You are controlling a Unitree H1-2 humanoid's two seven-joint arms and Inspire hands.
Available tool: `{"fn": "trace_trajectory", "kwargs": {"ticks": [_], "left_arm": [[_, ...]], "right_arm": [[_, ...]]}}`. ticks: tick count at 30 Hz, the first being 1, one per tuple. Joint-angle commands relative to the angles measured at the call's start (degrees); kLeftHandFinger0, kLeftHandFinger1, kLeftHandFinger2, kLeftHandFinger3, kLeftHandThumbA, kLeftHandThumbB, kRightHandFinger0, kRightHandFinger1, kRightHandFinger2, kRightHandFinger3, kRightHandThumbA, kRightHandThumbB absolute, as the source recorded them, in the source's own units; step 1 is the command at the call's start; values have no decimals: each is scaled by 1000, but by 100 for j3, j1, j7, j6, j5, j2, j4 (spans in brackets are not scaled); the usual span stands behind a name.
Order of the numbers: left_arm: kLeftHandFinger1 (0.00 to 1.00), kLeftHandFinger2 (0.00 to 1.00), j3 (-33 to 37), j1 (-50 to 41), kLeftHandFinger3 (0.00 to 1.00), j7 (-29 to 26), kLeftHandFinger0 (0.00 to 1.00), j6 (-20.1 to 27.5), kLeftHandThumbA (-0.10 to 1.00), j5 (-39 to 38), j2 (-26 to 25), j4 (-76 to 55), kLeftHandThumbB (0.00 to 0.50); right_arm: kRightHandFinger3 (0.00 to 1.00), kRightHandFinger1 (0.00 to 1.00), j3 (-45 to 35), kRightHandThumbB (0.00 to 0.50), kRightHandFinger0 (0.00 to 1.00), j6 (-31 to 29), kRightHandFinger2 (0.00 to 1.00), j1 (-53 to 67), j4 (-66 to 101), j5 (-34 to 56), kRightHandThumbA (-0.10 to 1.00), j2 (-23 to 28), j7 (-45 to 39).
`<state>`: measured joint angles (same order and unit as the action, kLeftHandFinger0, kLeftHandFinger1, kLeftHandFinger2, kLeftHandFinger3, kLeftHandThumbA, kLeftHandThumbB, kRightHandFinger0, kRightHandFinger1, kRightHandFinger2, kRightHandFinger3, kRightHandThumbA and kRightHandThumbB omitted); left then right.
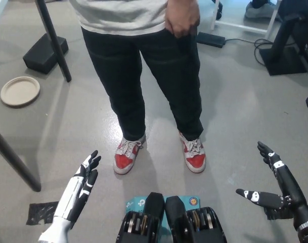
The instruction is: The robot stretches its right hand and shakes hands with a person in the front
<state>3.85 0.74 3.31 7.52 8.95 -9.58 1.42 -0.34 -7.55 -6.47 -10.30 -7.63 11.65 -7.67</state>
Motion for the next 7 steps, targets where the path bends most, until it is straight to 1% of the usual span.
{"fn": "trace_trajectory", "kwargs": {"ticks": [1, 2, 3, 7], "left_arm": [[1000, 1000, -35, 118, 1000, 1, 1000, 101, 1000, 2, -48, -74, 164], [1000, 1000, -35, 119, 1000, 2, 1000, 103, 1000, 1, -49, -72, 164], [1000, 1000, -38, 112, 1000, 7, 1000, 56, 1000, -1, -46, -94, 178], [1000, 1000, -38, 104, 1000, -6, 1000, 39, 1000, 18, -39, -122, 178]], "right_arm": [[1000, 1000, -59, 241, 1000, -209, 1000, -128, 59, 125, 1000, -6, 120], [1000, 1000, -58, 241, 1000, -205, 1000, -128, 60, 122, 1000, -5, 120], [1000, 1000, -42, 234, 1000, -242, 1000, -130, 41, 97, 1000, 12, 119], [1000, 1000, -59, 241, 1000, -216, 1000, -135, 36, 174, 1000, -6, 94]]}}
